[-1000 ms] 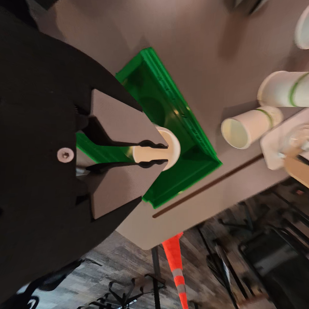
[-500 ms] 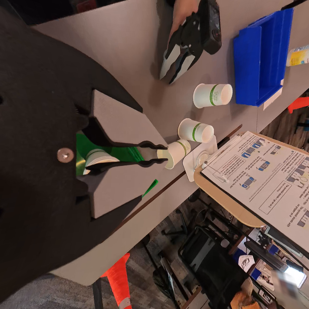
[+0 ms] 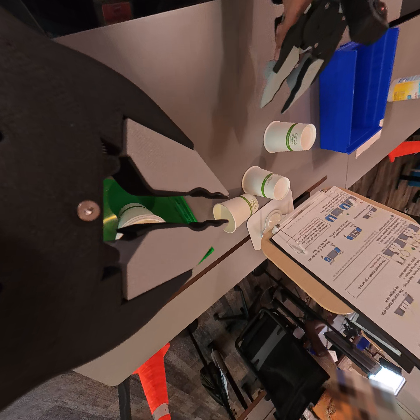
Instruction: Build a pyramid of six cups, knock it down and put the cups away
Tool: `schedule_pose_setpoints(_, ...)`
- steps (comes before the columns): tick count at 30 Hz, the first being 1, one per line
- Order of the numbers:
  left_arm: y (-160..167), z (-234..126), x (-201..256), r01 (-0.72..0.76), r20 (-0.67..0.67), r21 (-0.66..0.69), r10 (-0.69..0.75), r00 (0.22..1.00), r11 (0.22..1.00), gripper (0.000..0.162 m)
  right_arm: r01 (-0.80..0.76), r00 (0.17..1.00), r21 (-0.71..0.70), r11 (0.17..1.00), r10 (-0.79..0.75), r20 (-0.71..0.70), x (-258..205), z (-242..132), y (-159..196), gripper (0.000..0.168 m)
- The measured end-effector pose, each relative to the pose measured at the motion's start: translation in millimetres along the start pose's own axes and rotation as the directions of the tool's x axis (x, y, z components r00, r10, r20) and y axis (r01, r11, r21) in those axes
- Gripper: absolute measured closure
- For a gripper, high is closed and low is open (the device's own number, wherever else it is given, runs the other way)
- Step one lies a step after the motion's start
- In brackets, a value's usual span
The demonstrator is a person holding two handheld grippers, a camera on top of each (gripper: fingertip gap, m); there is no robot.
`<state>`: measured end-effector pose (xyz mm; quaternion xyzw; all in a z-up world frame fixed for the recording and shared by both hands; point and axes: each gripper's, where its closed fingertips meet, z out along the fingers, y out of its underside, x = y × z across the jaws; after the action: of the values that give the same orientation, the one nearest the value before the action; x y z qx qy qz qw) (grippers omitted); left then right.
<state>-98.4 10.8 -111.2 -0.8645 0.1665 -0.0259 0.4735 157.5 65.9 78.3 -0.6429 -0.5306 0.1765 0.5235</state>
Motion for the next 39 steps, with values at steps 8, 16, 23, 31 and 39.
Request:
schedule_pose_setpoints(8, -17, -15, -48, 0.014, 0.079, 0.009, -0.015, 0.997, 1.0, 0.11, 0.003, 1.0, 0.037, 0.999, -0.002, -0.013, 6, 4, -7, 0.154)
schedule_pose_setpoints(16, -24, -8, -68, -0.099, 0.081, -0.104, 0.108, 0.991, 0.99, 0.11, 0.03, 0.999, 0.036, 0.999, -0.03, -0.018, 5, 16, -10, 0.155)
schedule_pose_setpoints(23, -11, 20, -99, -0.174, 0.127, -0.245, 0.21, 0.97, 0.954, 0.108, 0.061, 0.998, -0.012, 0.998, -0.061, -0.017, 4, 31, -3, 0.155)
schedule_pose_setpoints(31, -7, 28, -106, -0.206, 0.125, -0.242, 0.241, 0.962, 0.948, 0.155, 0.044, 0.999, -0.013, 0.999, -0.043, 0.013, 2, 38, -1, 0.155)
schedule_pose_setpoints(39, -39, -12, -84, -0.256, 0.15, -0.076, 0.265, 0.953, 0.964, 0.162, 0.021, 0.995, 0.027, 0.999, -0.024, 0.102, -13, 41, -7, 0.153)
